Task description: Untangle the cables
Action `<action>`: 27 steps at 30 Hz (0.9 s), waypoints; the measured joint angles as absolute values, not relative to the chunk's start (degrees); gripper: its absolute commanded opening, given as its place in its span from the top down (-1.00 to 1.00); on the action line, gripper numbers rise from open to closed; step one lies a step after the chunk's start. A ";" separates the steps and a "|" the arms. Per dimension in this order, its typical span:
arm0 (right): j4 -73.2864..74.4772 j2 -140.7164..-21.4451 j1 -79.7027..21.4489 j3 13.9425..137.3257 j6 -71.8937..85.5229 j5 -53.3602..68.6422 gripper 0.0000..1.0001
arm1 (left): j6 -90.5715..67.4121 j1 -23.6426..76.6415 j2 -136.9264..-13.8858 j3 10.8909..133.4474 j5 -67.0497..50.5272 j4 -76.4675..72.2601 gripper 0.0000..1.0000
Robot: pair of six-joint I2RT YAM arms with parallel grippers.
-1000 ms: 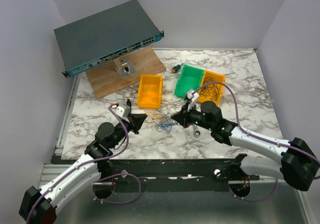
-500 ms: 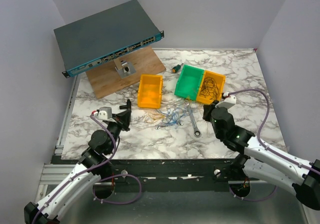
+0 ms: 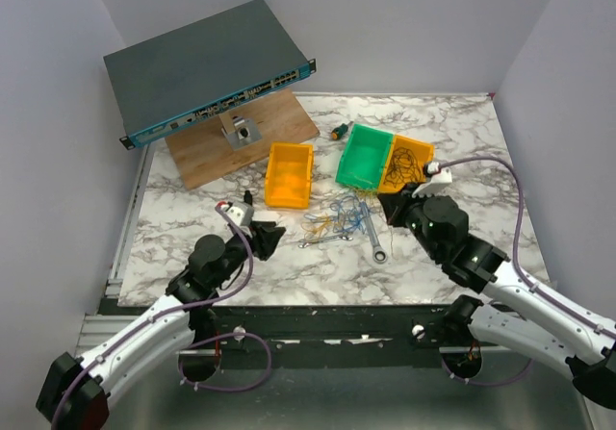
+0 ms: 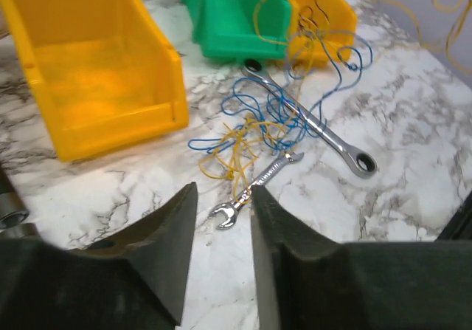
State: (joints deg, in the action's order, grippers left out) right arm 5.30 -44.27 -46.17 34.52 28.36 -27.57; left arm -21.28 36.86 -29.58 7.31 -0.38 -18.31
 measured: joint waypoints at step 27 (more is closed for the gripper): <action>-12.95 -58.22 -46.17 53.21 38.68 24.25 0.99 | -19.92 38.76 -47.03 9.65 -23.83 -37.89 -0.57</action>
